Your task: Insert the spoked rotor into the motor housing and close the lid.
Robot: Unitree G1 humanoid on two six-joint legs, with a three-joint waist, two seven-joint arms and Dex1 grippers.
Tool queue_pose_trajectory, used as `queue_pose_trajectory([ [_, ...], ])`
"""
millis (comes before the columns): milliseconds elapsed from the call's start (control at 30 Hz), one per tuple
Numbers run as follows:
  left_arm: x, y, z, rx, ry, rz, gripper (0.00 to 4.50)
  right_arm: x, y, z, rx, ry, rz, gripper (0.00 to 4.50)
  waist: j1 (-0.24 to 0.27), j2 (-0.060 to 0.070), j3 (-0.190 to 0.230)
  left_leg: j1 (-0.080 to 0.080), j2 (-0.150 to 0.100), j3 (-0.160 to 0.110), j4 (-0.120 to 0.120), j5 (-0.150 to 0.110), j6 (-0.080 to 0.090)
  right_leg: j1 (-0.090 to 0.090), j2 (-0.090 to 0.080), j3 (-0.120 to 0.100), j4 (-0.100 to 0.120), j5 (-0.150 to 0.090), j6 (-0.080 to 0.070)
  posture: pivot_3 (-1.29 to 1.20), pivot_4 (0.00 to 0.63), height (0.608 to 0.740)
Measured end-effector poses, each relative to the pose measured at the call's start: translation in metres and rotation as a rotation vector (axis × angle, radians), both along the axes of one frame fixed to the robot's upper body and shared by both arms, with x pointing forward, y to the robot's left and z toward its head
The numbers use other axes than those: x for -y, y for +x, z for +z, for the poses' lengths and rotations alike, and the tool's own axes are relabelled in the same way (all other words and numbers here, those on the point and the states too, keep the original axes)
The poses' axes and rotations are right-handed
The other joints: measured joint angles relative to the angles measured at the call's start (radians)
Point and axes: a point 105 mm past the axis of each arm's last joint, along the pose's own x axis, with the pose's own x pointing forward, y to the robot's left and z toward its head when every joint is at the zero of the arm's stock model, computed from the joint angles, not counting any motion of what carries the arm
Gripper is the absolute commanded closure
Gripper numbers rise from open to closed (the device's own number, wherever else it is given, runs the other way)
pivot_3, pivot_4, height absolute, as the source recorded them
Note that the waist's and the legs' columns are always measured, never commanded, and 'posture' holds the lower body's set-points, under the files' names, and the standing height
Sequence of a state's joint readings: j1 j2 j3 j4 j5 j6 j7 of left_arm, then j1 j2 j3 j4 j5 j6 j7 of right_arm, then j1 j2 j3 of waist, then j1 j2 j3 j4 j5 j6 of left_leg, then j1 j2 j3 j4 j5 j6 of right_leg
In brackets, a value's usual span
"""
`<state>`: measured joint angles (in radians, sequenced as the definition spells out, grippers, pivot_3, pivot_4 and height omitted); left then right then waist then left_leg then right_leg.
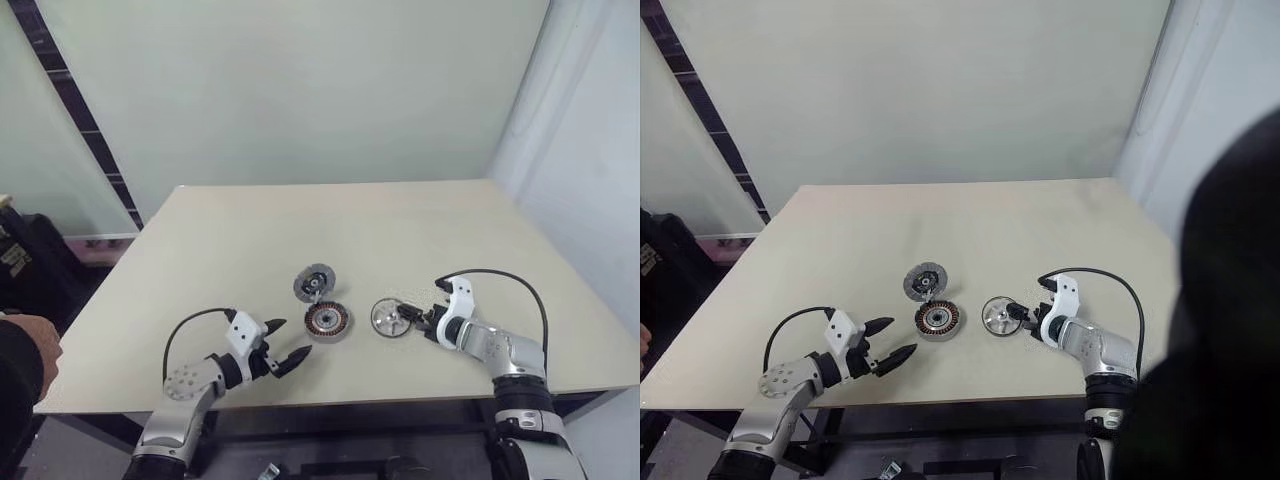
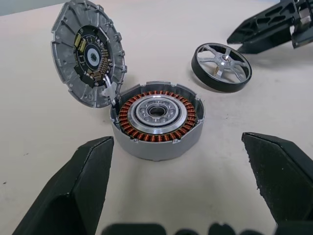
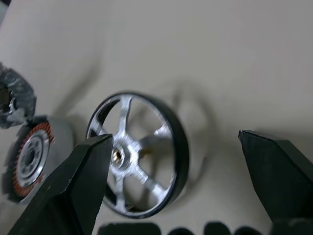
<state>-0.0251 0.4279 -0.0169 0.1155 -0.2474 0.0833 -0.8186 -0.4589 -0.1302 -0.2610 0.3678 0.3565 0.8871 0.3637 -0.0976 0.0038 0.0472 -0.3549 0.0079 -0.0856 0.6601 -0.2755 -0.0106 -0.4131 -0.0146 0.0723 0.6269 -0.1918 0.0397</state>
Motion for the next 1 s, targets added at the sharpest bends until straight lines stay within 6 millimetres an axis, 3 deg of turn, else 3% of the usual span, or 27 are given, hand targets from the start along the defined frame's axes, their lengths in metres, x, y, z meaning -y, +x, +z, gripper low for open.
queue_pose_trajectory([
  [367,-0.001,0.002,0.002,0.005,0.007,-0.001,0.0,-0.018,-0.004,-0.004,-0.038,0.112,0.012,0.03,0.0,0.0,0.0,0.0,0.0,0.0,0.0,0.0,0.0,0.0,0.0,0.0,0.0,0.0,0.001,0.0,0.0,0.74],
  [467,-0.001,0.002,0.002,0.008,0.007,-0.002,0.0,-0.021,-0.005,-0.004,-0.049,0.141,0.003,0.6,0.0,0.0,0.0,0.0,0.0,0.0,0.0,0.0,0.0,0.0,0.0,0.0,0.0,0.0,0.001,0.0,0.0,0.74],
  [767,0.0,0.003,0.004,0.011,0.008,-0.003,0.0,-0.018,-0.006,-0.004,-0.076,0.196,-0.041,3.8,0.0,0.0,0.0,0.0,0.0,0.0,0.0,0.0,0.0,0.0,0.0,0.0,0.0,0.0,0.001,0.0,0.0,0.74],
  [800,0.0,0.003,0.004,0.011,0.008,-0.003,0.0,-0.02,-0.006,-0.002,-0.07,0.207,-0.038,3.98,0.0,0.0,0.0,0.0,0.0,0.0,0.0,0.0,0.0,0.0,0.0,0.0,0.0,0.0,0.001,0.0,0.0,0.74],
  [1000,0.0,0.004,0.004,0.013,0.009,-0.005,0.0,-0.019,-0.005,-0.002,-0.074,0.216,-0.056,4.0,0.0,0.0,0.0,0.0,0.0,0.0,0.001,0.0,0.0,0.0,0.0,0.0,0.0,0.0,0.0,0.0,0.0,0.74],
])
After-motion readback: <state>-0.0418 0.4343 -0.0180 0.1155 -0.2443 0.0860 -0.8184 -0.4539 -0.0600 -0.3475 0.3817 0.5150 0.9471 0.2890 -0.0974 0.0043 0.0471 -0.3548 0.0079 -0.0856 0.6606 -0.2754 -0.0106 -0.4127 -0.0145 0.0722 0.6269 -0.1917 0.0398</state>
